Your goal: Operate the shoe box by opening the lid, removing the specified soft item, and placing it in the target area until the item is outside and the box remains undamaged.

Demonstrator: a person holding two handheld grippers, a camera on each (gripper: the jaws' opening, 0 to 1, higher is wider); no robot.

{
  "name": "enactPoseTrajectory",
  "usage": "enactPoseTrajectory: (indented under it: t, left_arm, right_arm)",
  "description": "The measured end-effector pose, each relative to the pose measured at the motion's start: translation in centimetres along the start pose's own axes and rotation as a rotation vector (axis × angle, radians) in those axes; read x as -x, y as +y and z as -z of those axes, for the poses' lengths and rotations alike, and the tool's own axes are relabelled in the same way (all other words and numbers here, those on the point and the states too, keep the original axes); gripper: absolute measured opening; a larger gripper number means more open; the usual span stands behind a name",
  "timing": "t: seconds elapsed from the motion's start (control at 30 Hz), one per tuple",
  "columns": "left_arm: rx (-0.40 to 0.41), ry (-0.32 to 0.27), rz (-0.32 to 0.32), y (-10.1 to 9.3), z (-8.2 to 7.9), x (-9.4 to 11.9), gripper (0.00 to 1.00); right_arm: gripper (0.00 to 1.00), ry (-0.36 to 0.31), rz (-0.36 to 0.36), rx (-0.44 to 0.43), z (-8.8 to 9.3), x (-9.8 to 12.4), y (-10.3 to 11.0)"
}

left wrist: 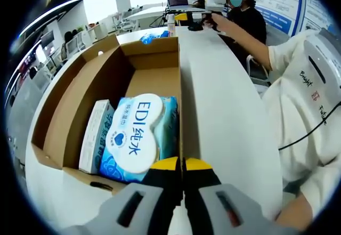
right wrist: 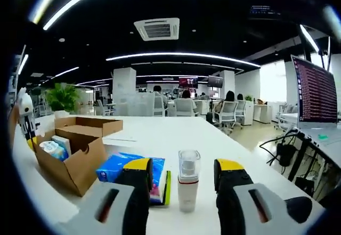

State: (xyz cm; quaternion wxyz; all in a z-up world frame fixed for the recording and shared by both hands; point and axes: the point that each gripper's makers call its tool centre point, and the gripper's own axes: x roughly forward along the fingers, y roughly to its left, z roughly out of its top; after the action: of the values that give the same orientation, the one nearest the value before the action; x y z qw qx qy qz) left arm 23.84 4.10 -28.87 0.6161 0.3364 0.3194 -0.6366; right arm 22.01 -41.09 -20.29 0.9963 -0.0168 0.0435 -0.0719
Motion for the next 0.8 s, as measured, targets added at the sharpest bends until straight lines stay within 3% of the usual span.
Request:
enactPoseTrajectory:
  t: [0.1, 0.23, 0.3, 0.37, 0.43, 0.57, 0.63, 0.8]
  left_arm:
    - [-0.001, -0.001, -0.001, 0.0, 0.0, 0.0, 0.01]
    - [-0.001, 0.001, -0.001, -0.1, 0.0, -0.1, 0.01]
    - [-0.001, 0.001, 0.001, -0.1, 0.0, -0.1, 0.01]
    - [0.0, 0.003, 0.001, -0.1, 0.0, -0.1, 0.01]
    - [-0.002, 0.004, 0.0, -0.1, 0.0, -0.1, 0.01]
    - [-0.004, 0.008, -0.002, -0.1, 0.0, -0.1, 0.01]
    - [-0.008, 0.006, -0.003, -0.1, 0.0, -0.1, 0.01]
    - [-0.004, 0.008, -0.003, -0.1, 0.0, -0.1, 0.01]
  right_arm:
    - [0.51, -0.01, -0.005, -0.008, -0.9, 0.4, 0.3]
    - [0.39, -0.045, -0.062, -0.002, -2.8, 1.2, 1.9]
    - [0.35, -0.104, -0.067, 0.08, -4.8, 1.5, 2.6]
    - [0.32, -0.129, -0.119, 0.109, -6.0, 1.8, 4.1]
    - [0.31, -0.088, -0.175, 0.109, -6.2, 1.8, 5.7]
    - [0.34, -0.068, -0.265, 0.118, -7.2, 1.5, 7.9]
    - [0.39, -0.063, -0.279, 0.139, -7.5, 1.5, 8.3]
    - [0.39, -0.018, -0.331, 0.186, -7.9, 1.8, 9.2]
